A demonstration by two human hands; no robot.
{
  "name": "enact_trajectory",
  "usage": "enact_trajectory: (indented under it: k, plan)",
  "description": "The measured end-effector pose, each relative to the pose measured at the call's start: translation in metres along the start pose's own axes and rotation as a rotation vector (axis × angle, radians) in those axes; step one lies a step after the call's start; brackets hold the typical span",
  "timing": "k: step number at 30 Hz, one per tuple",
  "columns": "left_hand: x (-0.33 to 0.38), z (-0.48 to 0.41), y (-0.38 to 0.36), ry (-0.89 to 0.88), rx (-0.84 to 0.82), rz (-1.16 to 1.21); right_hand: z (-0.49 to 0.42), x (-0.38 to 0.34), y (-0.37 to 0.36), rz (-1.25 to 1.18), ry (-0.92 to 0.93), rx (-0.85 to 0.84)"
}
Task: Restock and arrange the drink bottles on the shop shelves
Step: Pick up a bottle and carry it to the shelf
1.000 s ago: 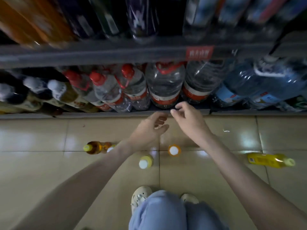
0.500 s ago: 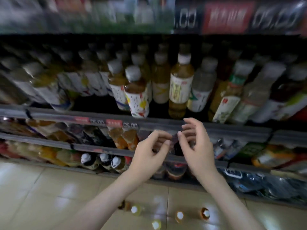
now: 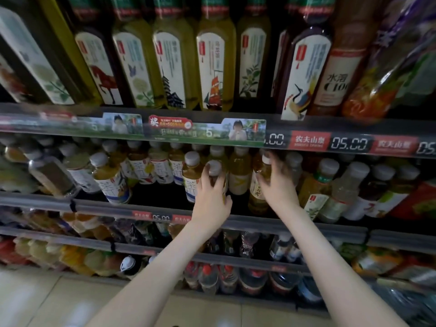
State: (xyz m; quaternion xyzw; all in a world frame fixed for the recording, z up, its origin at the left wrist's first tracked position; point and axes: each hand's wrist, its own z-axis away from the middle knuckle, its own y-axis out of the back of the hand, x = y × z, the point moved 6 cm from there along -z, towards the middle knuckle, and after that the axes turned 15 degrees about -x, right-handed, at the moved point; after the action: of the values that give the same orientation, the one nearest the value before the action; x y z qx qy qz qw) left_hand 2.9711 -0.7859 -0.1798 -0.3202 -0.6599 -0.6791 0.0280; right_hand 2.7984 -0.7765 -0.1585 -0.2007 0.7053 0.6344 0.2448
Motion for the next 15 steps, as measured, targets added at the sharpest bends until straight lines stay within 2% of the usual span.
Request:
enact_trajectory:
  k: [4, 8, 11, 15]
  plan:
    - [-0.013, 0.005, -0.013, -0.069, -0.017, -0.015, 0.024, -0.011, 0.008, 0.242, 0.071, 0.112]
    - [-0.023, 0.018, -0.024, -0.101, -0.054, 0.01, 0.068, -0.026, -0.002, 0.444, 0.229, 0.264]
    - [-0.027, 0.041, -0.043, -0.101, -0.132, 0.068, 0.088, -0.022, -0.009, 0.342, 0.207, 0.243]
    - [-0.029, 0.077, -0.08, -0.128, -0.25, 0.12, 0.116, -0.009, 0.003, 0.001, 0.084, 0.308]
